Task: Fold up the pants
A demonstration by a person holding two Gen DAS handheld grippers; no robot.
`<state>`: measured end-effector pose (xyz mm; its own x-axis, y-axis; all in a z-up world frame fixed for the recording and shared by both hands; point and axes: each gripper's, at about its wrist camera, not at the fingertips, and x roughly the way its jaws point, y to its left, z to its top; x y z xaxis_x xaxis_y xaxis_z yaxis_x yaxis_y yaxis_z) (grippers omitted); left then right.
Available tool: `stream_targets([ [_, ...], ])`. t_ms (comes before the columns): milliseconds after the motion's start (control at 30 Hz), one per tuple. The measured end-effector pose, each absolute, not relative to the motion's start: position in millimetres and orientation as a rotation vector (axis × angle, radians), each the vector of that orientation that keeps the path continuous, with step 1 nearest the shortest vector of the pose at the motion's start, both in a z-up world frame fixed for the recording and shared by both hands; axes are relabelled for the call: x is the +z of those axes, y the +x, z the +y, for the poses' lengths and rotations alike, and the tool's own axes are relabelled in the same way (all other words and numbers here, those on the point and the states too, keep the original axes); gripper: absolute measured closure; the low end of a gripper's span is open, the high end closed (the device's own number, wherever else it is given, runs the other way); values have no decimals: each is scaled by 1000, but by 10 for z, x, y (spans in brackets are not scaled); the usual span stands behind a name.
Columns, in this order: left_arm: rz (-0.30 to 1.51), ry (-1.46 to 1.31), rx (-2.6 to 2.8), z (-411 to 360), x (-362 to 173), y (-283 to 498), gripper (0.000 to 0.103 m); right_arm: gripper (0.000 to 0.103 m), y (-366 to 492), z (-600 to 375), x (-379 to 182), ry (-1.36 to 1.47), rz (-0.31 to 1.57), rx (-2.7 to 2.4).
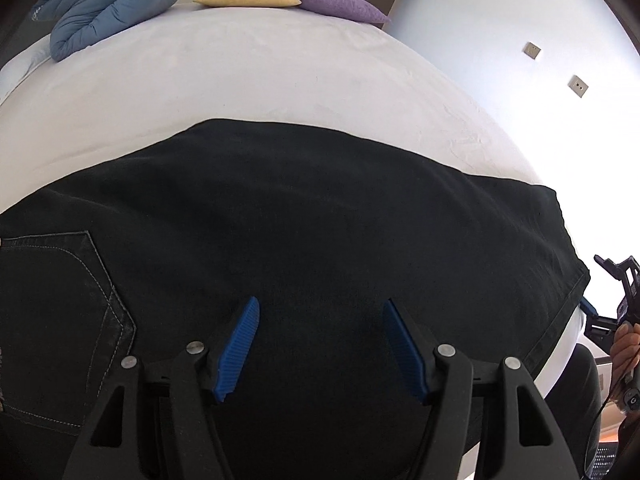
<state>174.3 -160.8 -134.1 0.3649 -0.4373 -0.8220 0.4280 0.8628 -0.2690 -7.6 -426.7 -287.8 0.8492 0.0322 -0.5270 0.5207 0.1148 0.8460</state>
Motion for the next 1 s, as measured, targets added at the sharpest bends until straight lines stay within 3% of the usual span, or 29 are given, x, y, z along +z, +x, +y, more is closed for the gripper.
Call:
stream_targets([
  [133,1067,33,-549,-1657,-1380,1739,36,61,-137,-4295,-2851,1480,430,-306],
  [300,1067,12,-550,-1681,-1417,1736,36,69,-13,-4194,-2813,1546,361,-249],
  [367,1069,13,-558,-1672,-1419,1738,36,77,276,-4271,-2903,1577,322,-248],
  [433,1070,12,-560,-1634,-1417,1738,37,92,318,-4285,-2927,1572,312,-248],
  [767,1071,-42,-578,-1351,-1393,1748,37,97,247,-4150,-2776,1401,375,-355],
  [1000,1068,-79,-588,-1291,-1398,1744,37,97,810,-3338,-1746,783,561,-359],
])
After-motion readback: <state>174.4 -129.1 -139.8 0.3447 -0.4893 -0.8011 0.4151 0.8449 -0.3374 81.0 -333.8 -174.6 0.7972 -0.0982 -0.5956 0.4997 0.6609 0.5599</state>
